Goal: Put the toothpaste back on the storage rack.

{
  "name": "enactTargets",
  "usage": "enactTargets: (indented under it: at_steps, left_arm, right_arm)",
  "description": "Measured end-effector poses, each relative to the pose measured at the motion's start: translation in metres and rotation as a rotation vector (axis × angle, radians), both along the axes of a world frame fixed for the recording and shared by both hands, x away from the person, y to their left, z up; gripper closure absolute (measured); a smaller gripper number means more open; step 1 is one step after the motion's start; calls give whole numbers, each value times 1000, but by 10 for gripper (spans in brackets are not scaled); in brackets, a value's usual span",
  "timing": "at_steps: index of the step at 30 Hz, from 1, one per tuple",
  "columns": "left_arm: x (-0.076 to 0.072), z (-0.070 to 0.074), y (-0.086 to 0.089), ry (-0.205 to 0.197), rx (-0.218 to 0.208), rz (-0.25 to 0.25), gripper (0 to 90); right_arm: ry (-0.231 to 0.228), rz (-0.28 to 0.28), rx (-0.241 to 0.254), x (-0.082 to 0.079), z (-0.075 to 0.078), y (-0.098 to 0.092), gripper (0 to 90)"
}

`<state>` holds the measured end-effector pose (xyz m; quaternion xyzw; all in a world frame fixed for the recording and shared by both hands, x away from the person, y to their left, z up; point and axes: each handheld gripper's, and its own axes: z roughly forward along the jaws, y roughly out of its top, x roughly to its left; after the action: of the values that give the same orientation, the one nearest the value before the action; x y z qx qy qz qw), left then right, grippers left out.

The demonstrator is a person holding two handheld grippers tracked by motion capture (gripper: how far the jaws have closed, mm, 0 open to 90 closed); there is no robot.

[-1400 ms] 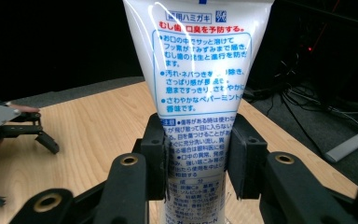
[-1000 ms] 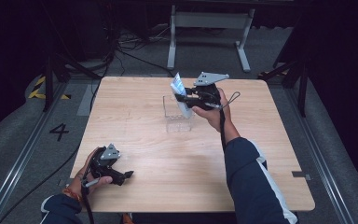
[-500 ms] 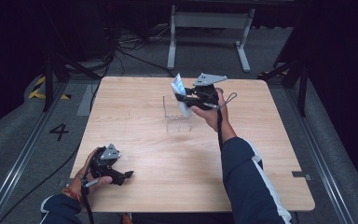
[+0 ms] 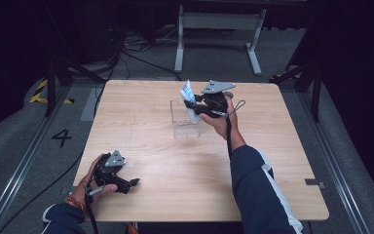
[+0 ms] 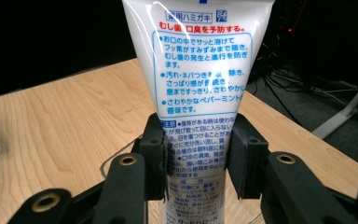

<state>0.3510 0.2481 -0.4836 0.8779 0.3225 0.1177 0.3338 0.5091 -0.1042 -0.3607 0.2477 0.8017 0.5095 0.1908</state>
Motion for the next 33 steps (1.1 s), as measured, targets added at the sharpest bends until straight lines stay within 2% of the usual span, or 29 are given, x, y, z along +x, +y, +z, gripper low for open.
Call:
enactTargets:
  at_steps: [5,9,14,33]
  left_arm:
    - [0,0,0,0,0,0,0]
    - [0,0,0,0,3,-2,0]
    - [0,0,0,3,4,-3,0]
    - [0,0,0,0,2,-1,0]
  right_arm:
    - [3,-3,11,0,-1,-3,630]
    - [7,-19,-25,2,-6,-2,628]
    - [25,-16,-27,3,-16,-3,625]
    - [63,-21,-80,-2,-30,-7,611]
